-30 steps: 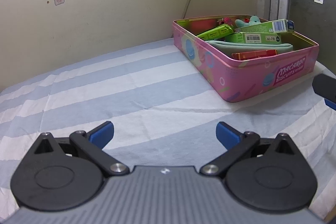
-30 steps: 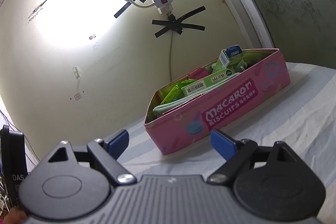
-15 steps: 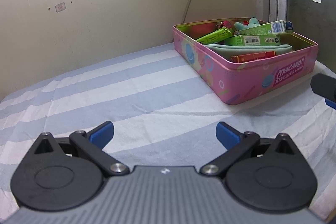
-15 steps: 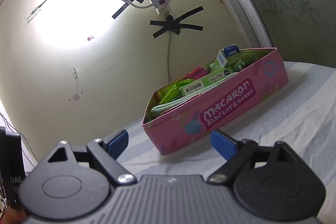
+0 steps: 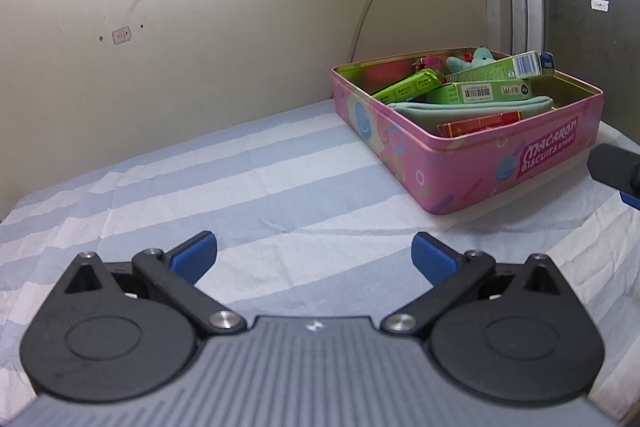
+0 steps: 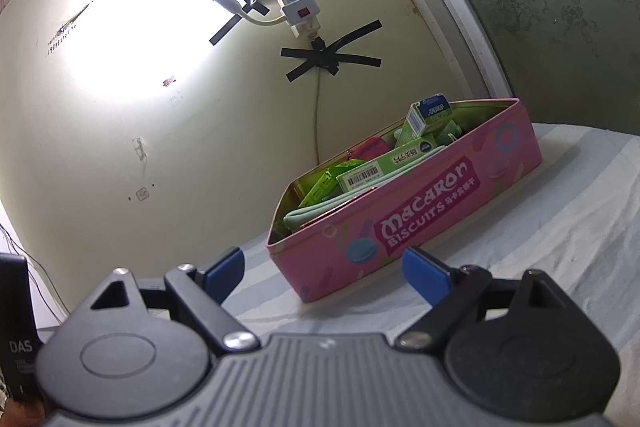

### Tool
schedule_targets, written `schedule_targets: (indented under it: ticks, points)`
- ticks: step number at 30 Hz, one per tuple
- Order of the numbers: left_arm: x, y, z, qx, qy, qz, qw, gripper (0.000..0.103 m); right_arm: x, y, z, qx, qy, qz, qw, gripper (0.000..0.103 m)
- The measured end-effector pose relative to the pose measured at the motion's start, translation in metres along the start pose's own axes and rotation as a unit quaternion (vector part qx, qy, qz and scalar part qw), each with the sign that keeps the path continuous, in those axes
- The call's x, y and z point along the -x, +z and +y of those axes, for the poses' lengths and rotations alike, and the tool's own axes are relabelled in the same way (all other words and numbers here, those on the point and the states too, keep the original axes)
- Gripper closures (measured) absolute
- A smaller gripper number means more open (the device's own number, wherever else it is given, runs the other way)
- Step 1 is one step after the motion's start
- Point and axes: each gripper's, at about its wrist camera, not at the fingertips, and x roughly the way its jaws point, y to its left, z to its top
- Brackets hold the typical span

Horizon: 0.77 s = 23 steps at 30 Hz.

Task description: Organize objects

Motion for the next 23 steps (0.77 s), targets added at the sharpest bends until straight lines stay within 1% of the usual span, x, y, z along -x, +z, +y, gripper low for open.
schedule_targets:
  ticks: [8, 14, 18, 23]
  points:
    - [0.0062, 0.0032, -0.0019, -0.007, 0.022, -0.015, 0.9996, 0.0, 0.0004, 0.0005, 0.0003, 0.001, 0.0, -0.002, 1.0, 0.013]
    - [0.004, 0.0038, -0.0013, -0.004, 0.015, -0.006, 0.9999, 0.0, -0.0001, 0.0003, 0.001, 0.001, 0.0, -0.001, 1.0, 0.012]
    - [0.0005, 0.0024, 0.0008, 0.005, -0.005, 0.005, 1.0, 0.0, -0.0009, -0.001, 0.0017, 0.001, -0.002, 0.001, 1.0, 0.012]
    - [-0.0021, 0.0009, -0.0006, 0.005, -0.008, 0.012, 0.9999, 0.0, -0.0028, -0.0019, 0.0021, 0.001, -0.002, 0.003, 1.0, 0.011]
